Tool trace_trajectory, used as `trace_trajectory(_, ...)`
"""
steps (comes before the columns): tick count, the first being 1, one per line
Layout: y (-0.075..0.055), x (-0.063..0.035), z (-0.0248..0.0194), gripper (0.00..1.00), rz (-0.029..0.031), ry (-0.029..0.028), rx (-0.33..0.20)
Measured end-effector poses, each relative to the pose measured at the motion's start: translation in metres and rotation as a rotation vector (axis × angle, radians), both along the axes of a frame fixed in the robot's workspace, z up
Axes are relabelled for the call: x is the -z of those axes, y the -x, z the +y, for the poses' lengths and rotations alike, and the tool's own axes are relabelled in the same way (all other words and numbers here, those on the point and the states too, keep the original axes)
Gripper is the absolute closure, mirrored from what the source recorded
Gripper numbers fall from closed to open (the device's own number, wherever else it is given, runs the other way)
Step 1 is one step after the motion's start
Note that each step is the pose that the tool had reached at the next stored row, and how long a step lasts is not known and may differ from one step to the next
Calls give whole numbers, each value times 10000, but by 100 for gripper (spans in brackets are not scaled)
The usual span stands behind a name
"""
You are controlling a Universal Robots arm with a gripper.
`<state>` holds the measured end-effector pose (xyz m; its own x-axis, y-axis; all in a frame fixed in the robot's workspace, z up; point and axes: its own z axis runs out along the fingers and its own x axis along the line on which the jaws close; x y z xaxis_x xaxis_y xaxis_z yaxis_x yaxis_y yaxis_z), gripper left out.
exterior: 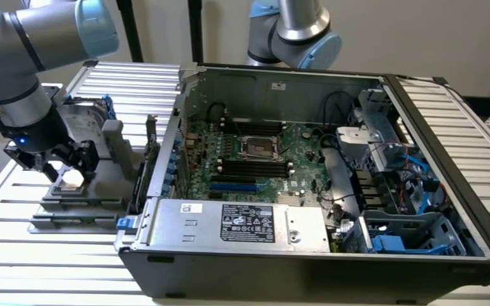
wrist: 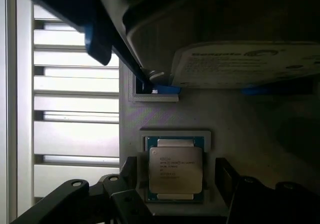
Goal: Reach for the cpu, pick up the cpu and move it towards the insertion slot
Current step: 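Pick up the cpu and move it towards the insertion slot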
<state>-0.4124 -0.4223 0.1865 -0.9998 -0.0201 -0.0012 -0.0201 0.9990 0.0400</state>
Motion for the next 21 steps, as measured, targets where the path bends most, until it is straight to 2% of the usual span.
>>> trace_trajectory(4,0,5,0,29,0,3,0)
trace_trajectory(5,0,5,0,35,1,4,0)
trace_trajectory(7,0,5,1,35,0,8,0)
trace_trajectory(8,0,7,2,42,-2,11,1)
trace_trajectory(16,0,2,3,46,7,56,0)
trace_trajectory(21,0,-67,4,46,28,72,1)
